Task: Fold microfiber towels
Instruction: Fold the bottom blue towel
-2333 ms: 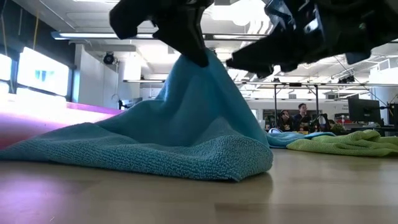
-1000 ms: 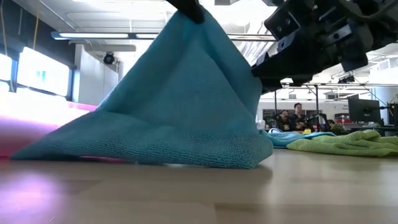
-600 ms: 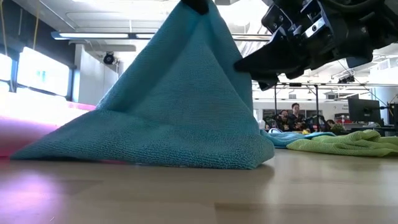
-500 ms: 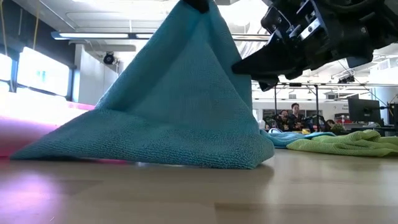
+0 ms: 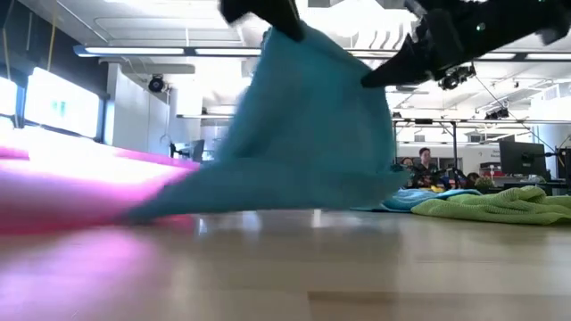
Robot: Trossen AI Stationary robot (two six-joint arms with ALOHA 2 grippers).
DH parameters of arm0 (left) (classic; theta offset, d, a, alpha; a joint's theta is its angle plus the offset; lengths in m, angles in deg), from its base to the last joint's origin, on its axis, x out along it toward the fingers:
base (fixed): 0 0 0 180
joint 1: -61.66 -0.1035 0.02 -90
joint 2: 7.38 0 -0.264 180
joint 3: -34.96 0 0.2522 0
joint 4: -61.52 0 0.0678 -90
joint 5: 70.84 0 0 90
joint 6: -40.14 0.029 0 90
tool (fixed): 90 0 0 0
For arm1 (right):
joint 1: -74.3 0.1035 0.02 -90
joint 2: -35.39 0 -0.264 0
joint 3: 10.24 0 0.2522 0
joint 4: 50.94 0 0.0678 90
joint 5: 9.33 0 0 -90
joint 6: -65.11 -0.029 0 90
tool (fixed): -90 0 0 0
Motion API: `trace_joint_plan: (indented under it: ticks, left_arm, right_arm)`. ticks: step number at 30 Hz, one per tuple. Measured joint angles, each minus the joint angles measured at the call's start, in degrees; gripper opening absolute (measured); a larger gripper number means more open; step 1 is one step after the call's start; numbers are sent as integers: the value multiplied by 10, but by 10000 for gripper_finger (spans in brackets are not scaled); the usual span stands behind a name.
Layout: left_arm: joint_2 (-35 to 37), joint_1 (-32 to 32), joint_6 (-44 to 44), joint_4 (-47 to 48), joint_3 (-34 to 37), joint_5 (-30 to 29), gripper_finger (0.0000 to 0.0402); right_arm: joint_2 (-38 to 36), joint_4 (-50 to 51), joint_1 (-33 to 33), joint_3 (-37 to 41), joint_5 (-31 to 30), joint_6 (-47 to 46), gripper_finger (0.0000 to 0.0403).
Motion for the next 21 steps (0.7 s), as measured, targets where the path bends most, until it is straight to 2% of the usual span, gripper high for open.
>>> trace_joint_plan:
  ticks: [2, 4, 5, 6, 8, 10, 12, 14, 16, 18, 21]
  left_arm:
    - [0, -21, 18, -11, 0, -63, 0]
    - [-1, -36, 16, -27, 0, -115, 0]
    - [-1, -40, 13, -33, 0, -117, 0]
    - [-1, -41, 13, -33, -1, -101, 0]
    - [1, -39, 21, -24, -7, -25, 0]
    - [4, -33, 39, -24, -17, 54, 0]
    - [5, -29, 69, -26, -27, 84, 0]
    - [4, -24, 94, -29, -36, 50, 0]
    - [5, -28, 119, -43, -44, -25, 0]
    - [5, -37, 150, -63, -49, -92, 0]
    - [4, -51, 208, -86, -60, -132, 0]
  right_arm:
    - [-36, 25, -1, 0, -48, 15, 1]
    - [-64, 25, -1, -1, -30, 40, 0]
    - [-76, 25, -1, -2, 5, 53, 0]
    - [-87, 29, -1, -2, 45, 62, 0]
    - [-103, 34, 0, -1, 91, 66, 0]
    - [-117, 39, 0, -1, 85, 70, 0]
    - [-126, 40, -1, -1, 27, 90, 0]
    - [-128, 39, -1, -1, -34, 128, 0]
    - [-129, 30, -2, 0, -69, 174, 0]
    - [-129, 25, -8, 0, -75, 211, 0]
    - [-127, -10, -24, 0, -79, 265, 0]
